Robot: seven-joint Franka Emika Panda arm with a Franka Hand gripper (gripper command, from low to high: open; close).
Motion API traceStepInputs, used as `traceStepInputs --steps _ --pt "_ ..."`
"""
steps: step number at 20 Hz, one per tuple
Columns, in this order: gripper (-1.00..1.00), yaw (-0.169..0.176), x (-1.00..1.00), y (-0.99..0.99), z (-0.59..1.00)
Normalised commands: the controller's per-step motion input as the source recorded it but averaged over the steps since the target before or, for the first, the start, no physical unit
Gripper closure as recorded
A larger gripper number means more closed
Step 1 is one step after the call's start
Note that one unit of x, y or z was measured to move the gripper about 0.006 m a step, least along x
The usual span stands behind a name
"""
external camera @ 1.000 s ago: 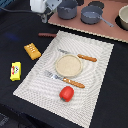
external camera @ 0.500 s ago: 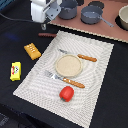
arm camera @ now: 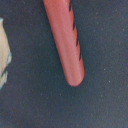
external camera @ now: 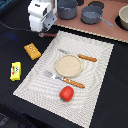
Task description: Interact with the objects in diverse but meaningful ways.
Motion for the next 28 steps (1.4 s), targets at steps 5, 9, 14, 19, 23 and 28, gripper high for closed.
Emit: traceStepInputs --steps 5,9,14,19,23,28 --pt "-1.00 0.028 -0.03 0.12 -0.28" --pt "-1.00 0.030 -0.07 0.10 -0.34" --pt "1.00 0.030 -0.08 0.06 -0.38" --pt "1.00 0.028 -0.08 0.04 -0.36" --pt "1.00 0.023 -0.13 0.01 -0.34" --pt "1.00 0.016 -0.15 0.00 -0.24"
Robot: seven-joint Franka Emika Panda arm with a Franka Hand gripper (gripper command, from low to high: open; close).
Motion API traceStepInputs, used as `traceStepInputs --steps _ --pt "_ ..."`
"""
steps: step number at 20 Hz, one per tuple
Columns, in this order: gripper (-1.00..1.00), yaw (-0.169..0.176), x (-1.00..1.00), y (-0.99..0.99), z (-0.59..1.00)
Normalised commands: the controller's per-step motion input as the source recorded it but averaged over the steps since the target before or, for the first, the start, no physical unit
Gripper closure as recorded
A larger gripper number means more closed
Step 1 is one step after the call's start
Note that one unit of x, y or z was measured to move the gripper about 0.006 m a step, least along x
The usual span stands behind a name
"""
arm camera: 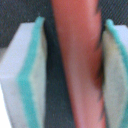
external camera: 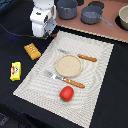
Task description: Interact with the objects in diverse but meaningful ways.
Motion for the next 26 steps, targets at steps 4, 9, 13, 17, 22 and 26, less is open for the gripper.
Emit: traceStepInputs --steps 4,9,13,17,22,26 --pt "1.00 -0.035 0.09 -0.07 0.33" --pt "1.00 -0.025 0.82 0.20 1.00" --pt "1.00 0.000 1.00 0.28 1.00" --pt "1.00 0.000 1.00 0.22 0.81" --pt "1.00 0.000 1.00 0.10 0.13" --pt "1.00 0.000 1.00 0.10 0.04"
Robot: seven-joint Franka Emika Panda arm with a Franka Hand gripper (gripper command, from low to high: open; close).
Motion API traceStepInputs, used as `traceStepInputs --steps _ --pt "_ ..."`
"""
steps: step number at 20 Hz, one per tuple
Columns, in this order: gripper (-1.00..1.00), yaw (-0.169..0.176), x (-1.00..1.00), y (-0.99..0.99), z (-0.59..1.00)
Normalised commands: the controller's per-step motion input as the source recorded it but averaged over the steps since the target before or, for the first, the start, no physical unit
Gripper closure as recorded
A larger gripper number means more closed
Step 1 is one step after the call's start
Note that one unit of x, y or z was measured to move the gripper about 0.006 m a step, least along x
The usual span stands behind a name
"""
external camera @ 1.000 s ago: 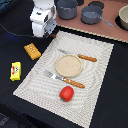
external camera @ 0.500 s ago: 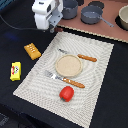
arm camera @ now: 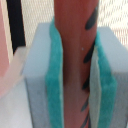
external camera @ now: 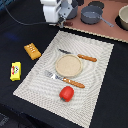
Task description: Interact with the objects in diverse but meaningful ways.
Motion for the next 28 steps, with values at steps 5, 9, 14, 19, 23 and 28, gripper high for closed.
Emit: traceStepInputs --steps 5,9,14,19,23,28 --pt "1.00 -0.001 1.00 0.02 0.00" --pt "1.00 0.000 1.00 0.04 0.00" --pt "1.00 -0.005 1.00 0.05 0.02" --pt "1.00 -0.028 0.89 0.12 0.03" --pt "-1.00 0.000 0.36 0.05 0.08" --pt "-1.00 -0.025 0.31 0.05 0.29"
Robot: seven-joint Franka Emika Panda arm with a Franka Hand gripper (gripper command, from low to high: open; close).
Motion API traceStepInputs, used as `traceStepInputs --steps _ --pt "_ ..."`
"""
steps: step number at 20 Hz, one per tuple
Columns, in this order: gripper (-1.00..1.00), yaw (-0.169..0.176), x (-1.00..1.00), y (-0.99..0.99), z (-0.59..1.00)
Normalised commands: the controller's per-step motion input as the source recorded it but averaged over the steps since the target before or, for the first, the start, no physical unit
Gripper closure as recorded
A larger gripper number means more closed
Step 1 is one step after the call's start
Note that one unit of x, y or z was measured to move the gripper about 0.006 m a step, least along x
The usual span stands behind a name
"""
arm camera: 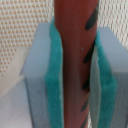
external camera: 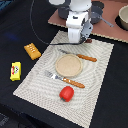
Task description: Interact with the objects in diverse but meaningful ways.
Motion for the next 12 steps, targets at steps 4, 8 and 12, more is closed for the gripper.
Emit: traceStepInputs --steps 4,8,12 --pt "-1.00 -0.046 0.45 0.17 0.58" --pt "-1.00 -0.055 0.44 0.14 0.90" --pt "-1.00 -0.045 0.09 -0.06 0.82"
